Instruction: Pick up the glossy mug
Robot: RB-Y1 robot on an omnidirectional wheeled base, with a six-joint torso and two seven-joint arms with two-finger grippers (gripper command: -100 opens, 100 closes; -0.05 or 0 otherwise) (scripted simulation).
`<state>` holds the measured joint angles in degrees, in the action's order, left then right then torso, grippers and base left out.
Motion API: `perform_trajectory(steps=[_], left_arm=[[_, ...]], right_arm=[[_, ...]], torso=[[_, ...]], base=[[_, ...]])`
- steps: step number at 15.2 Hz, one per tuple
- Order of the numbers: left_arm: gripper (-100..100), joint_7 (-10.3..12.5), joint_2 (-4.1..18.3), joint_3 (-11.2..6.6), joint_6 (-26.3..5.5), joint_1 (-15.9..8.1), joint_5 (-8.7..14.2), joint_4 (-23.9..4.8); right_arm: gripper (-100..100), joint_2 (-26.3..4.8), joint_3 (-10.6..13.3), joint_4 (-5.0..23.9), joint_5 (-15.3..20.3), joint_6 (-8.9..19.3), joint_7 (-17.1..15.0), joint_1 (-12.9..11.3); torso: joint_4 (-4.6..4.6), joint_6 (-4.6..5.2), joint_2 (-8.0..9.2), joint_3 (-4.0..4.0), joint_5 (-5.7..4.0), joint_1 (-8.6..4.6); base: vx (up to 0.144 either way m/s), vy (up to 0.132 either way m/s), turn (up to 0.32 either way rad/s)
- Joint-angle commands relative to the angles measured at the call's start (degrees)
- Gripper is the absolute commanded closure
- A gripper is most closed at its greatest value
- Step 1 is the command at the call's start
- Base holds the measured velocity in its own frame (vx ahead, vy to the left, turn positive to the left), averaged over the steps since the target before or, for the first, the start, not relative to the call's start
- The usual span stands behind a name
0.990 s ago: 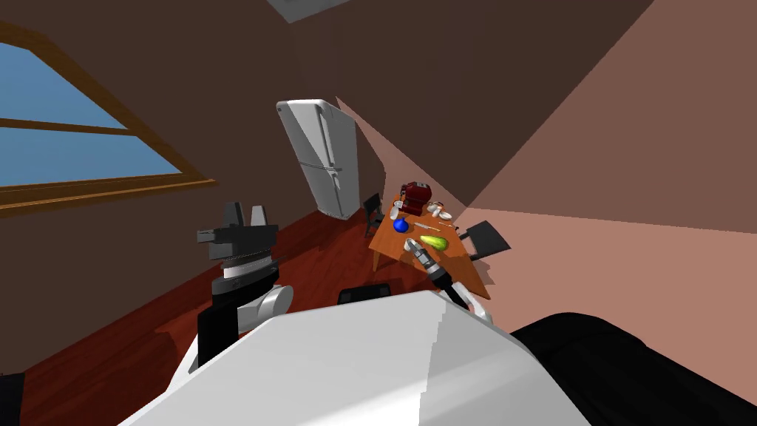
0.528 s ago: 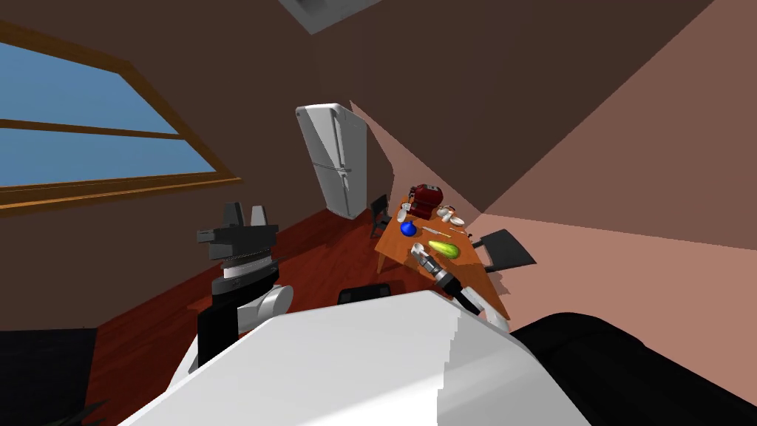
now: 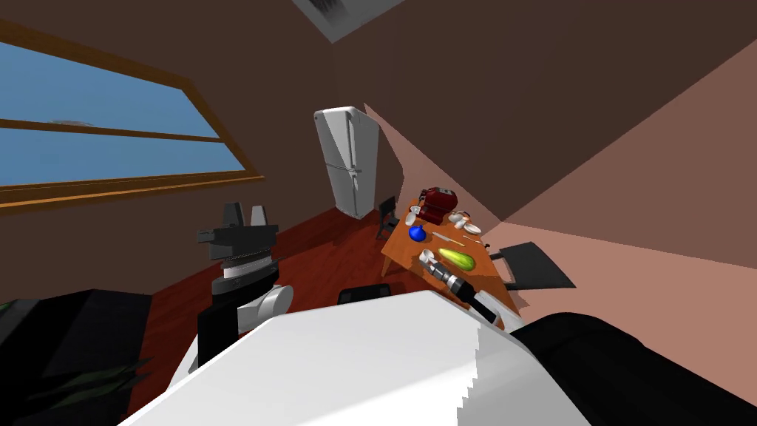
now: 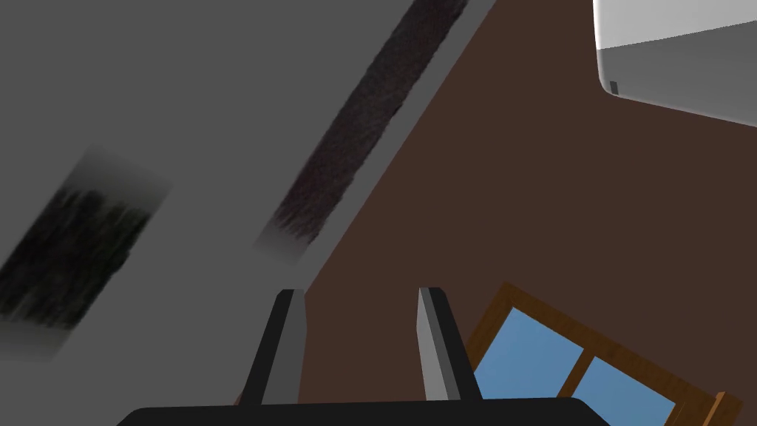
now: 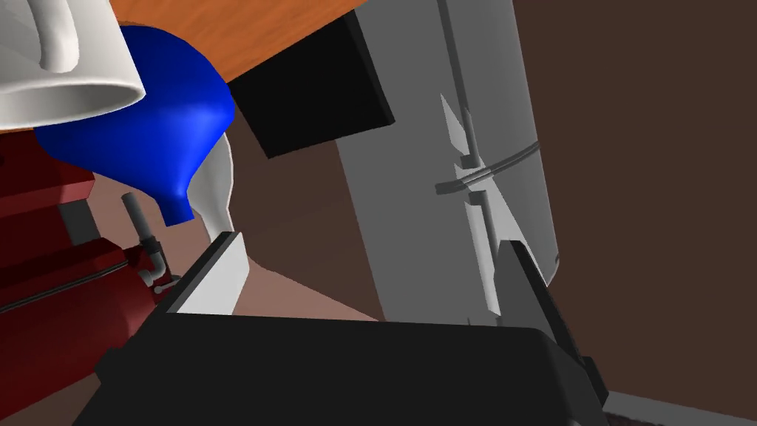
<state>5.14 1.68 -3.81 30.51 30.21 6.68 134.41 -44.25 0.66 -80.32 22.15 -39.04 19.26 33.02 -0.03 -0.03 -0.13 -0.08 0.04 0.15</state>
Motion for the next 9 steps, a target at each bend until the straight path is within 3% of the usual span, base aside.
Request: perform_trajectory(steps=[1, 2, 4, 5, 6, 9], left_arm=[[0, 0.0, 0.0, 0.0, 0.0, 0.0, 0.0, 0.0], [0, 0.0, 0.0, 0.0, 0.0, 0.01, 0.0, 0.0], [0, 0.0, 0.0, 0.0, 0.0, 0.0, 0.0, 0.0], [0, 0.0, 0.0, 0.0, 0.0, 0.01, 0.0, 0.0], [0, 0.0, 0.0, 0.0, 0.0, 0.0, 0.0, 0.0], [0, 0.0, 0.0, 0.0, 0.0, 0.0, 0.0, 0.0]], right_arm=[[-100, -0.93, -0.04, 2.32, 0.5, -0.57, 0.58, 0.19], [-100, -3.38, -0.02, 4.14, 1.97, -1.36, 1.63, 0.44], [-100, -3.47, -0.02, 5.89, 1.97, -1.36, 1.63, 0.44], [-100, -5.9, 0.04, 7.5, 3.47, -2.17, 2.68, 0.66], [-100, -5.9, 0.04, 9.23, 3.47, -2.17, 2.68, 0.66], [-100, -10.33, 0.28, 14.6, 6.52, -3.81, 4.74, 1.07]], torso=[[0.0, 0.0, 0.0, 0.0, 0.0, 0.0], [0.0, 0.04, 0.02, 0.01, 0.0, -0.01], [0.0, 0.0, -0.02, -0.01, 0.01, 0.0], [0.0, 0.04, 0.0, 0.0, 0.0, -0.03], [0.0, -0.01, -0.01, -0.01, 0.0, -0.01], [-0.02, 0.0, -0.08, -0.04, 0.01, -0.04]], base=[[0.034, 0.021, 0.096], [0.046, 0.031, 0.173], [0.046, 0.021, 0.159], [0.044, 0.029, 0.191], [0.051, 0.028, 0.217], [0.062, 0.019, 0.275]])
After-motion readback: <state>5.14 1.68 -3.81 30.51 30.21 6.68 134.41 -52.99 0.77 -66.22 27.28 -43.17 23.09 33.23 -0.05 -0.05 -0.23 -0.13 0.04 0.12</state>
